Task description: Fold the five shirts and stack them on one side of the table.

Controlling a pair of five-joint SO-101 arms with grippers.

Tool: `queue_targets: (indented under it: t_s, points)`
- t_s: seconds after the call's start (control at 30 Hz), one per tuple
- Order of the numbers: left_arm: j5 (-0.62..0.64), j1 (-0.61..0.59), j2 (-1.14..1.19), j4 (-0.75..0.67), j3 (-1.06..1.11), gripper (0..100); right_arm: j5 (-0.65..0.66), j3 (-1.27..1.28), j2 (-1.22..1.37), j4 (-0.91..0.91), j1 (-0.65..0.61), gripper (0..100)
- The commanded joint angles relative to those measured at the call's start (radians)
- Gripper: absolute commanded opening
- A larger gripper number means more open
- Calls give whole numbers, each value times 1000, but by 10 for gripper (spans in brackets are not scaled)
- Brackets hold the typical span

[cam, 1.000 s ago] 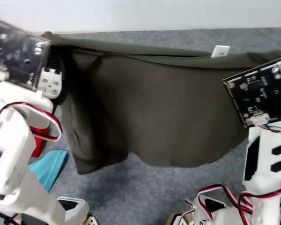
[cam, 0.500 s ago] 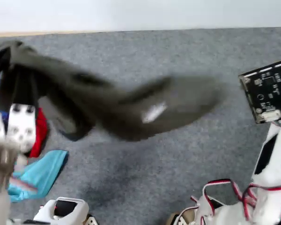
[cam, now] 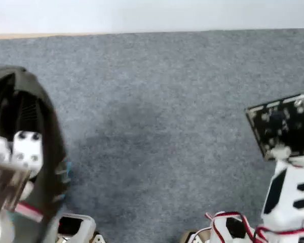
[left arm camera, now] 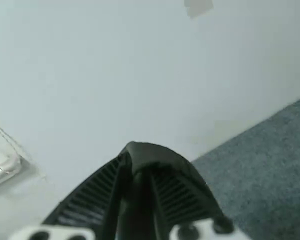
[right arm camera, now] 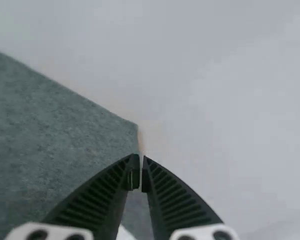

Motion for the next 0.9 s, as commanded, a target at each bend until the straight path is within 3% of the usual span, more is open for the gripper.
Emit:
queue_targets:
  t_s: [0.0,0.17,0.27,0.37,0.57,0.77,0.87]
  points:
    - [49,5,6,-51,97,2,-40,117,-5,35,-41,10]
    - [198,28,58,-213,176,3,-98,242,-5,36,-79,10]
    - [212,103,104,-178,179,3,-110,287,-5,36,-125,10]
    - [193,94,170,-112,225,3,-110,350,-1,33,-194,10]
    - [180,-132,307,-77,407,4,-112,629,8,18,-381,10]
    - [-23,-313,456,-75,595,4,-221,1011,81,-214,-552,10]
    - [-48,-358,509,-81,664,4,-249,1080,185,-298,-654,10]
